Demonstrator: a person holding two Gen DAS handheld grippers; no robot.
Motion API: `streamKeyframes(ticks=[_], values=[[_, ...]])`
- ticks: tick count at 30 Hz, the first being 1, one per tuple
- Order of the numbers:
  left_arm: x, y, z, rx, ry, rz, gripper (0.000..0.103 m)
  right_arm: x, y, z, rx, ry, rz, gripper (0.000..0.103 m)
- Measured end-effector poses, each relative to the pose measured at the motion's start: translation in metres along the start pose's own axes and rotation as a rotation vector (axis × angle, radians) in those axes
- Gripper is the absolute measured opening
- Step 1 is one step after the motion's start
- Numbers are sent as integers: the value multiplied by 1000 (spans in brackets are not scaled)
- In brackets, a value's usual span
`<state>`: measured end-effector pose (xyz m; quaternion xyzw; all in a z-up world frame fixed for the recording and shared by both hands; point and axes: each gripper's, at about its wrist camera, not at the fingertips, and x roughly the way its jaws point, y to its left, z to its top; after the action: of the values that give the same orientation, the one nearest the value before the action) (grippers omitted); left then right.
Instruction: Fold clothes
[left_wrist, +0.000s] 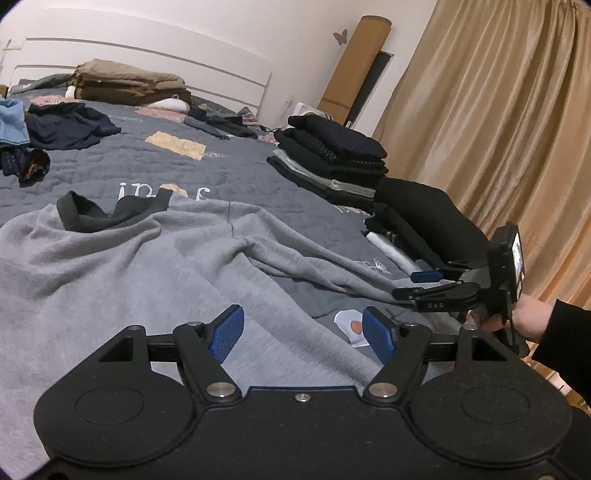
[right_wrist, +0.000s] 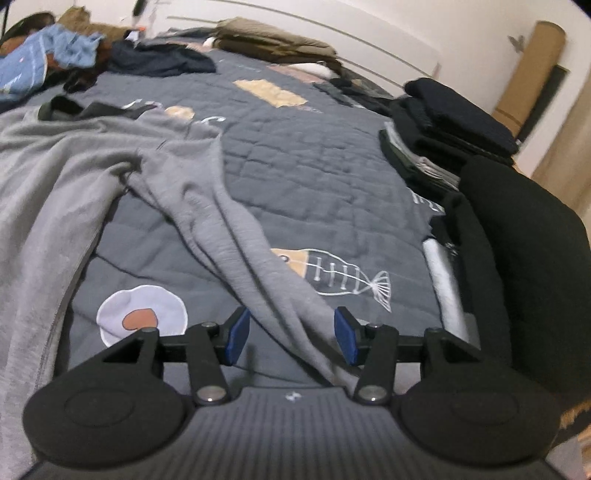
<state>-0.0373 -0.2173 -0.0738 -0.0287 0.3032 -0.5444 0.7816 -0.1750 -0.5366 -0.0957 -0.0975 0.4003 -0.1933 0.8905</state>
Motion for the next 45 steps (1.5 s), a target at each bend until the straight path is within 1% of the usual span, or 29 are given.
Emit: streamKeyframes(ticks=[1,3,5,7,10,13,21,25,28,31,32,34,36,39,41,45], values=[[0,1,0,-3,2,2,70,2,2,0,-12,-6,-1,48],[1,2,0,-9,5,4,70,9,2,2,-13,-8,-41,39],[0,3,1,-13,7,5,70,15,-4,3,23,13,-46,11],[0,5,1,-17,8,6,70,19,-11,5,61,26,-40,3],[-1,9,1,-27,9,13,70,15,-19,10,90,-5,-70,2],[-2,11,1,-39,8,16,70,5,-32,19,138,-68,-96,1],[-1,14,2,-47,10,20,70,-2,-69,60,213,-155,-202,0],[0,16,2,-54,14,22,70,7,-83,76,238,-165,-228,0],[1,17,2,-51,18,23,70,28,-84,80,210,-117,-218,0],[1,19,2,-62,18,19,70,26,-82,69,225,-94,-192,0],[1,19,2,-65,18,16,70,23,-81,64,226,-89,-187,4],[1,19,2,-62,20,16,70,18,-78,54,228,-79,-177,5],[1,17,1,-57,20,12,70,13,-76,45,229,-68,-167,9],[1,15,1,-51,22,9,70,6,-72,30,232,-53,-152,19],[1,13,0,-45,25,8,70,1,-70,20,233,-42,-141,38],[2,11,-1,-38,29,5,70,-9,-65,1,236,-21,-122,44]])
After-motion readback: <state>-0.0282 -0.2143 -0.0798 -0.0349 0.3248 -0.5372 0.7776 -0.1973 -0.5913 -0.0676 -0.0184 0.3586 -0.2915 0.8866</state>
